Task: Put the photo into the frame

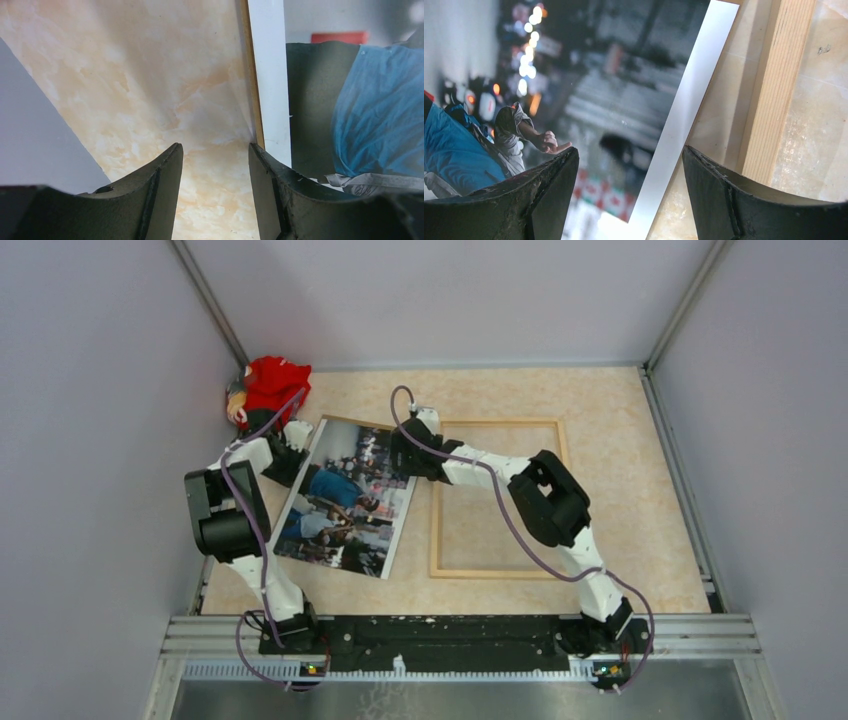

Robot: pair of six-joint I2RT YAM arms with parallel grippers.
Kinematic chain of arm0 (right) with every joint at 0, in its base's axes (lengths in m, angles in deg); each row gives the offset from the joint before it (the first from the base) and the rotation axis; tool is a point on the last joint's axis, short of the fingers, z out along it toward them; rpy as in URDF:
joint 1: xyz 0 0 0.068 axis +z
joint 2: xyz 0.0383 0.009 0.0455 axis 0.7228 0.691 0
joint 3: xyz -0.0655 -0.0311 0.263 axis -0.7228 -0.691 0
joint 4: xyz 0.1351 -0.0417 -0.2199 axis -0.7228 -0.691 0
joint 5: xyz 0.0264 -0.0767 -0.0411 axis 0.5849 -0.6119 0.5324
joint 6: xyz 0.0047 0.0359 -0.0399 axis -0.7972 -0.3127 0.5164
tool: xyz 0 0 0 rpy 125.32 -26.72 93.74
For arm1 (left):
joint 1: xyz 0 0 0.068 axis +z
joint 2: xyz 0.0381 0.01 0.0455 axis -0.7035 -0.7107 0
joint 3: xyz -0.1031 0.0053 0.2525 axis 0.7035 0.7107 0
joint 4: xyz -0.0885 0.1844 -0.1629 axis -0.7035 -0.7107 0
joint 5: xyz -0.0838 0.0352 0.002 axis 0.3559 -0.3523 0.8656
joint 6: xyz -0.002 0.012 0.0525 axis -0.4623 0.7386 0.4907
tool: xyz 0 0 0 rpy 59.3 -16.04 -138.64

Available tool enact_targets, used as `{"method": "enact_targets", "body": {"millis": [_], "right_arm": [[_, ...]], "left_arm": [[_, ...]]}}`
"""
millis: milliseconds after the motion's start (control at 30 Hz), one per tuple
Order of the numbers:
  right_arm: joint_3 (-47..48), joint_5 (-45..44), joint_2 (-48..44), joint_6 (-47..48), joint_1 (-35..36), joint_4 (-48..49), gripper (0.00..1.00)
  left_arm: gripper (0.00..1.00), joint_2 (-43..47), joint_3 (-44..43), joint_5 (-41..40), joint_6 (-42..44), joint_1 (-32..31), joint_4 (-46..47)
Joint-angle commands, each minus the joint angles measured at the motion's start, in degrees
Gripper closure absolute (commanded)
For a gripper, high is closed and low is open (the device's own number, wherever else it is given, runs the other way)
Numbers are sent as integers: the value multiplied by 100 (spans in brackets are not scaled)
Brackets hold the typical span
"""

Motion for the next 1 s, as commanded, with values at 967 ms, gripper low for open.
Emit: {"method": "enact_targets", "body": {"millis": [967], "right_arm": [[-640, 1043, -764, -330, 505, 383, 22]], "left_arm": [[45, 212, 1708, -741, -132, -709, 1472]]}}
